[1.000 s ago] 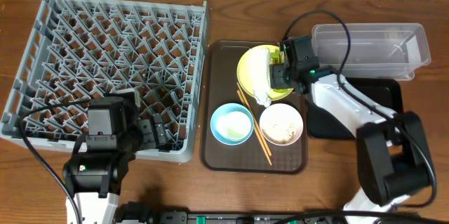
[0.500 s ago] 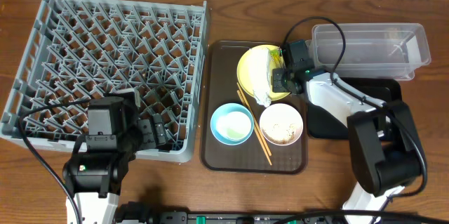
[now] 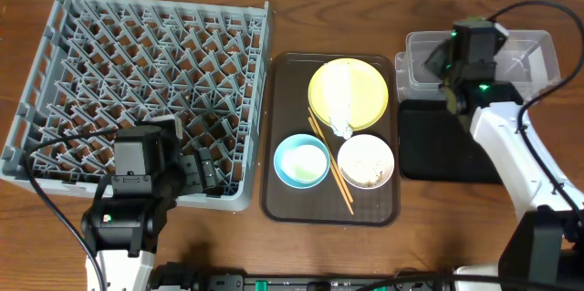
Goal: Sort waste into correct bins and load items into the dishwasher
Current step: 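Release the wrapper into the clear container and return right gripper to plate, then grasp the white plastic wrapper with right gripper and drop it in container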
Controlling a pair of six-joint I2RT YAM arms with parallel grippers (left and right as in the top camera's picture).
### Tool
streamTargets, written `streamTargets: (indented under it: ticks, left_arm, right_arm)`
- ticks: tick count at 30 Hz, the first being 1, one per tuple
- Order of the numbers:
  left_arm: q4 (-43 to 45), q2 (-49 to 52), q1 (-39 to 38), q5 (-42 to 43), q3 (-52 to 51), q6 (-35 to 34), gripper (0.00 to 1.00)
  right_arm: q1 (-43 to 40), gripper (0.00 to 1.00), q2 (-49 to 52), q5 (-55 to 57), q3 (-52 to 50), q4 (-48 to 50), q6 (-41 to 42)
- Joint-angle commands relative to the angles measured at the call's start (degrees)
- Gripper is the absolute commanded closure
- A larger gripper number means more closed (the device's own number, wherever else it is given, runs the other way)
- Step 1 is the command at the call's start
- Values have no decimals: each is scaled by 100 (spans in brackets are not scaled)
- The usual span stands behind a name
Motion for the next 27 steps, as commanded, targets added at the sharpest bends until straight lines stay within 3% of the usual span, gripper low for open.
streamTargets:
  ticks: [1, 6, 11, 14, 23, 27]
  left_arm:
    - [-2, -9, 9, 57, 118, -11, 9]
    - [-2, -9, 9, 57, 118, -11, 9]
    - [-2, -9, 9, 55, 118, -11, 9]
    - [-2, -9, 9, 57, 118, -11, 9]
    - [-4, -9, 9, 57, 118, -11, 9]
    - [-2, -9, 9, 57, 118, -11, 9]
  right_arm:
    - [-151, 31, 50, -1084, 42, 531, -608]
    - [140, 36, 39, -2627, 42, 682, -1631]
    - [975, 32, 76, -2337, 39, -9, -2612]
    - [1639, 30, 398, -1362, 31, -358, -2649]
    - [2295, 31, 1733, -1344, 28, 48, -2374]
    - [2345, 49, 2052, -1298, 31, 90, -2124]
